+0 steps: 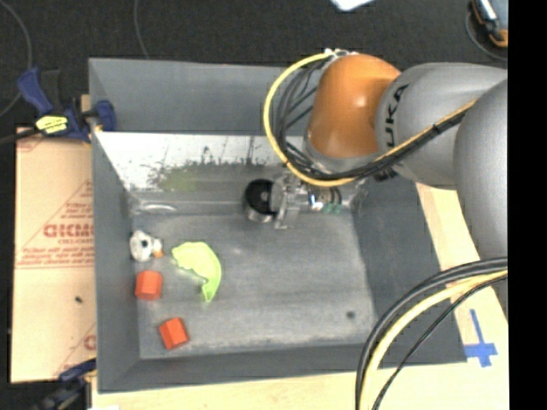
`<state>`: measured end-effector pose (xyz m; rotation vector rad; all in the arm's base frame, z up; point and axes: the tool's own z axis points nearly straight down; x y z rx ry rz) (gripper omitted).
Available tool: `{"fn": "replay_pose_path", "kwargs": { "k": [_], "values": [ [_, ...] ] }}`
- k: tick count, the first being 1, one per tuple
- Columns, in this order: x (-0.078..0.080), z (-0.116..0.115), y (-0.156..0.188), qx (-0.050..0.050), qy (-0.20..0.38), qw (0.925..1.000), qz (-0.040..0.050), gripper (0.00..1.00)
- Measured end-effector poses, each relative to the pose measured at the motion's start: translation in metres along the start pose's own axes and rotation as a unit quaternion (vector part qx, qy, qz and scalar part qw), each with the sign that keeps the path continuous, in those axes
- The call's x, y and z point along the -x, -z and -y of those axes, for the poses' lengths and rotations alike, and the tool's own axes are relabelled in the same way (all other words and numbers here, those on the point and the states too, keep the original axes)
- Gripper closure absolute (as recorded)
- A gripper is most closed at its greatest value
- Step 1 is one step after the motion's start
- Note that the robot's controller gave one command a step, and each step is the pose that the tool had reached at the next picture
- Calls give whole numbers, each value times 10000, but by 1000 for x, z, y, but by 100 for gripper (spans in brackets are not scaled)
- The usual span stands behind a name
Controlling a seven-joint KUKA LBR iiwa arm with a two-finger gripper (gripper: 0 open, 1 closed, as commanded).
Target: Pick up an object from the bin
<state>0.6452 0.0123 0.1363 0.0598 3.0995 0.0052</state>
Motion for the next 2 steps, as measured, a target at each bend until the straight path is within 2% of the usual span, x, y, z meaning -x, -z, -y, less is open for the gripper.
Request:
{"fn": "replay_pose_path", "kwargs": {
  "k": [1, 2],
  "values": [
    [5, -2, 45, 2, 18, 10000, 66, 100],
    [5, -3, 65, 5, 2, 10000, 47, 100]
  ]
}}
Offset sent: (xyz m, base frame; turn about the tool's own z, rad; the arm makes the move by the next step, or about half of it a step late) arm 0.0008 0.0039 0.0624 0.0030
